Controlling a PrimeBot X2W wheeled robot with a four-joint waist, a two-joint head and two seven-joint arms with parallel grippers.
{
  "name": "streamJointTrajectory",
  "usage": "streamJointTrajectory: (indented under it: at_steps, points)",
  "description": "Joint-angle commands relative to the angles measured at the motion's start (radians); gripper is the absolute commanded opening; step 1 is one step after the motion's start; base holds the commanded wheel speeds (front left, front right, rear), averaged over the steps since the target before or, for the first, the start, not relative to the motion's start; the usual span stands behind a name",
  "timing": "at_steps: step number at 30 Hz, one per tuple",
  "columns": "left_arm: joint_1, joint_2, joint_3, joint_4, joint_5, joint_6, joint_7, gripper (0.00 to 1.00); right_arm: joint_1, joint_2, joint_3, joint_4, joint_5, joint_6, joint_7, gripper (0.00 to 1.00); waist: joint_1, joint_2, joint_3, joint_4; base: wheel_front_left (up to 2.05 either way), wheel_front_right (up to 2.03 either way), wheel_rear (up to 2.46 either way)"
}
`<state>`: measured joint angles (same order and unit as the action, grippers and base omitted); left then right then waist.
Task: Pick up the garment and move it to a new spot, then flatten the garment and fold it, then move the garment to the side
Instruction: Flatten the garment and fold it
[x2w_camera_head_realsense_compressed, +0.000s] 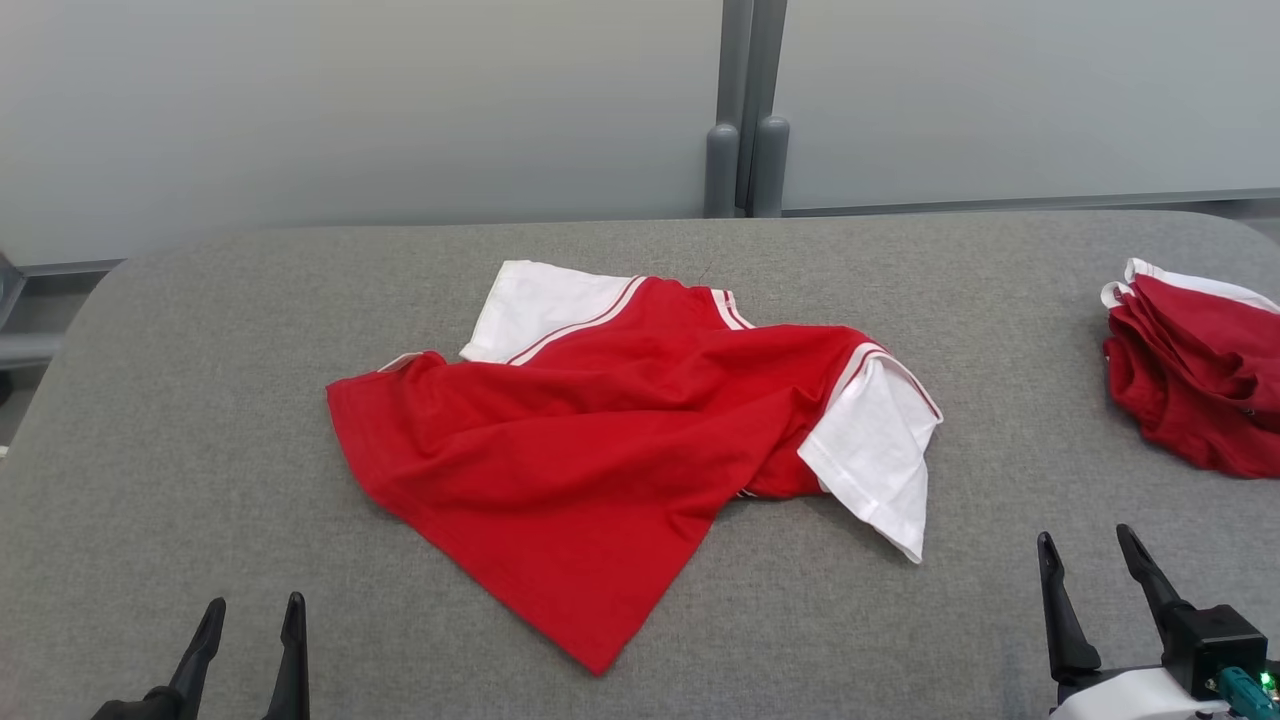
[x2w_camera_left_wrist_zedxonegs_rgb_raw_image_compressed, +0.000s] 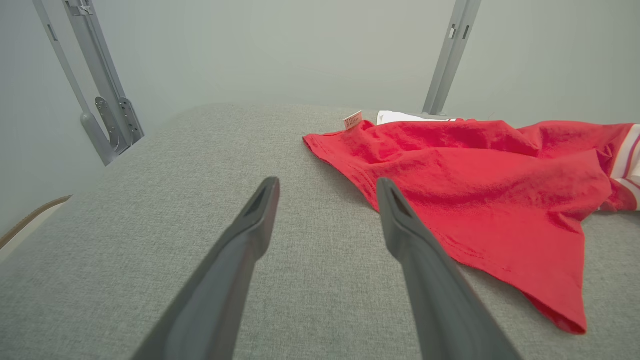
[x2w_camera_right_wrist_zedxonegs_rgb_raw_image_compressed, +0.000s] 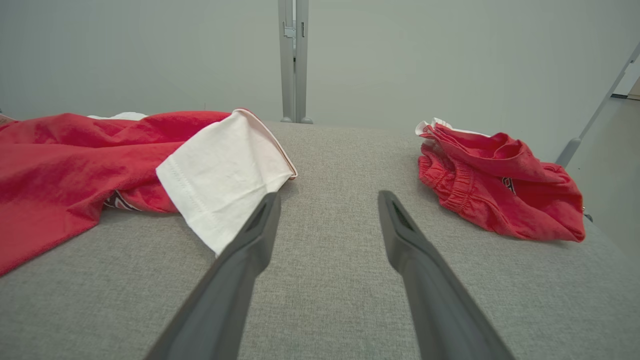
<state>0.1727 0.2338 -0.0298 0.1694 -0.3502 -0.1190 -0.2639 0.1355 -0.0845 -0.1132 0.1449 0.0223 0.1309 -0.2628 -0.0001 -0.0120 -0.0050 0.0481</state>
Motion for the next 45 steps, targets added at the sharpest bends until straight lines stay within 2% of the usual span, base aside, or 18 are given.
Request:
streamJointTrajectory:
  at_steps: [1,10,14,18,21,25,26,30,35,40,45]
  points:
    - [-0.004,-0.005,0.008,0.002,0.011,-0.004,0.000,1.00,0.002,0.000,0.001,-0.005,-0.010,0.000,-0.003,1.00,0.0001,0.0120,0.001,-0.003,0.00,0.00,0.00]
    - [-0.011,-0.026,0.011,0.010,0.027,-0.012,0.000,1.00,-0.009,0.004,0.012,-0.014,-0.008,0.000,-0.003,1.00,0.0001,0.0120,-0.001,-0.015,0.00,0.00,0.00]
    - [-0.030,-0.026,-0.026,0.014,0.019,-0.013,0.000,1.00,-0.026,0.008,0.030,-0.005,0.007,0.000,-0.003,1.00,0.0001,0.0120,0.005,-0.012,0.00,0.00,0.00]
    - [-0.063,-0.027,-0.105,0.027,0.011,-0.013,0.036,1.00,-0.064,0.002,0.087,0.068,0.028,0.000,0.017,1.00,0.0001,0.0120,0.021,-0.009,0.00,0.00,0.00]
    - [-0.096,-0.043,-0.168,-0.005,-0.010,-0.013,0.144,1.00,-0.111,-0.011,0.127,0.093,0.056,-0.001,0.103,1.00,0.0001,0.0120,0.036,-0.006,0.00,0.00,0.00]
    - [-0.120,-0.076,-0.227,-0.087,-0.056,-0.002,0.350,1.00,-0.158,-0.018,0.154,0.065,0.160,-0.001,0.302,1.00,0.0001,0.0120,0.050,0.001,0.00,0.00,0.00]
    - [-0.120,-0.076,-0.227,-0.087,-0.056,-0.002,0.350,1.00,-0.158,-0.018,0.154,0.065,0.160,-0.001,0.302,1.00,0.0001,0.0120,0.050,0.001,0.00,0.00,0.00]
    - [-0.126,-0.093,-0.282,-0.194,-0.071,0.040,0.573,1.00,-0.207,-0.082,0.217,-0.021,0.263,0.000,0.552,1.00,0.0001,0.0120,0.070,-0.002,0.00,0.00,0.00]
    - [-0.154,-0.116,-0.360,-0.303,-0.099,0.058,0.774,1.00,-0.287,-0.190,0.308,-0.092,0.341,0.000,0.808,1.00,0.0001,0.0120,0.115,0.003,0.00,0.00,0.00]
    - [-0.203,-0.117,-0.386,-0.306,-0.100,0.086,0.898,1.00,-0.356,-0.267,0.360,-0.115,0.431,0.000,1.002,1.00,0.0001,0.0120,0.160,0.014,0.00,0.00,0.00]
    - [-0.225,-0.116,-0.408,-0.291,-0.099,0.098,0.961,1.00,-0.395,-0.311,0.365,-0.125,0.446,0.000,1.077,1.00,0.0001,0.0120,0.196,0.026,0.00,0.00,0.00]
